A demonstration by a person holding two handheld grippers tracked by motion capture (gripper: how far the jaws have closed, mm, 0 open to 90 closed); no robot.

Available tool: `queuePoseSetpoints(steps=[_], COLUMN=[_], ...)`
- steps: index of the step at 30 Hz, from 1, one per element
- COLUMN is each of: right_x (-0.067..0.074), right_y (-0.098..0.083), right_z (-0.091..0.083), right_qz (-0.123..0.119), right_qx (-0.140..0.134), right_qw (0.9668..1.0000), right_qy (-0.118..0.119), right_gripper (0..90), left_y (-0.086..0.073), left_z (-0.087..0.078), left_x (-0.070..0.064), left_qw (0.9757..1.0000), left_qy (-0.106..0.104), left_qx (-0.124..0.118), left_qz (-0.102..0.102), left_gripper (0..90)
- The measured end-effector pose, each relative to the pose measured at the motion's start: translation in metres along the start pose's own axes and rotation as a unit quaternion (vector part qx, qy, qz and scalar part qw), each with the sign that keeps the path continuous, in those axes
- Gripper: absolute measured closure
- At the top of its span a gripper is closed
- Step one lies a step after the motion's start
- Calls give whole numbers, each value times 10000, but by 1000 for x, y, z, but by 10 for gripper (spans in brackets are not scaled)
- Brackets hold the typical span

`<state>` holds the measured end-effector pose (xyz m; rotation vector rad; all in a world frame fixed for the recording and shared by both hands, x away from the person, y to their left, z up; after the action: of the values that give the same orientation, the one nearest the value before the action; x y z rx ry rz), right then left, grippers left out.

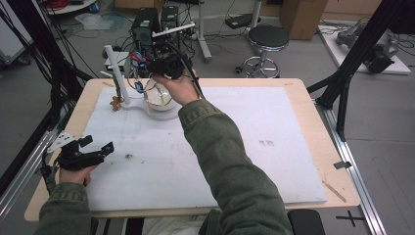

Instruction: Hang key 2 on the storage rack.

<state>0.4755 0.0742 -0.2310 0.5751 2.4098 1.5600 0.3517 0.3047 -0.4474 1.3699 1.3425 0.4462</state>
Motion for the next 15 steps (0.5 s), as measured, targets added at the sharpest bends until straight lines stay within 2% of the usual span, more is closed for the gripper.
queuePoseSetpoints(steps=[11,15], right_x=[4,4], right_y=[16,16], right_z=[28,38], right_qz=[-37,36], right_qx=[47,64], right_qw=[9999,9999], right_qy=[110,142], right_gripper=[791,791], left_y=[1,2], left_z=[0,0], left_x=[1,2], left_qw=[10000,10000], left_qy=[-16,1], left_qx=[-27,-61], left_qz=[-40,-73], left_gripper=[25,25])
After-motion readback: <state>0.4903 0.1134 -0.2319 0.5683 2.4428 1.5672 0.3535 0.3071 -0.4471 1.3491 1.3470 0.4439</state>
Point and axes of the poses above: each handheld gripper's, and its own axes: z roughly forward along the jaws, y roughly out of its top, x roughly to its left, the point moved 6 cm from there along z, roughly forward along the jaws, and after that the axes turned 12 degrees about -z, right-handed, at the moved point
